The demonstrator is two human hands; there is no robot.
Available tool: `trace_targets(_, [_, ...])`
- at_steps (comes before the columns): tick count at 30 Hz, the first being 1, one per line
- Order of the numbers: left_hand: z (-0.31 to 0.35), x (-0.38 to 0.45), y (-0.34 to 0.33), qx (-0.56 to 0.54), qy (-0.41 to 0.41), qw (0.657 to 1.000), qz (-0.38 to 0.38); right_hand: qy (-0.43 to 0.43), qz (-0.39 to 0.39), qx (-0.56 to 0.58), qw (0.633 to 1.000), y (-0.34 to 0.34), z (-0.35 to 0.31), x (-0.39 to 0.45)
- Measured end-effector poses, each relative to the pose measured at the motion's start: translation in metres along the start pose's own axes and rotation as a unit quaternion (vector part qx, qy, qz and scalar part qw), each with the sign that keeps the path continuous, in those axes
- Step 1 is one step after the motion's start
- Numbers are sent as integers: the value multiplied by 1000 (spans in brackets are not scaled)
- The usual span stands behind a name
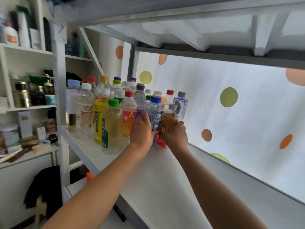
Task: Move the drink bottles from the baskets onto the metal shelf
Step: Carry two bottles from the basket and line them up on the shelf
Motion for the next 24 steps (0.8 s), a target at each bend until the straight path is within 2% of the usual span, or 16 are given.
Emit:
trace_targets(8, [-12, -14, -3, -25, 3, 998, -51, -9, -9, 10, 1000, 0, 3, -6])
trace_targets(13, [-28, -52, 20, -69, -53, 994, -73, -3, -17, -34, 999, 9, 2, -38])
trace_targets(19, [-79, -124, 76, -81, -131, 984, -88, 156, -28, -104, 982, 12, -30, -132])
trace_targets(24, [-173, -187, 128, -58, -110, 990, -65, 270, -91, -144, 948, -23, -86, -218])
Point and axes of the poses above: each hand's wrist, its own x-axis towards the middle knuckle, its own y-axis out of the back of the hand, z = x × y, the point moved 1 cm from there along x, towards the middle knuckle, and after that the axes turned 10 degrees about x, right-handed, at the moved point
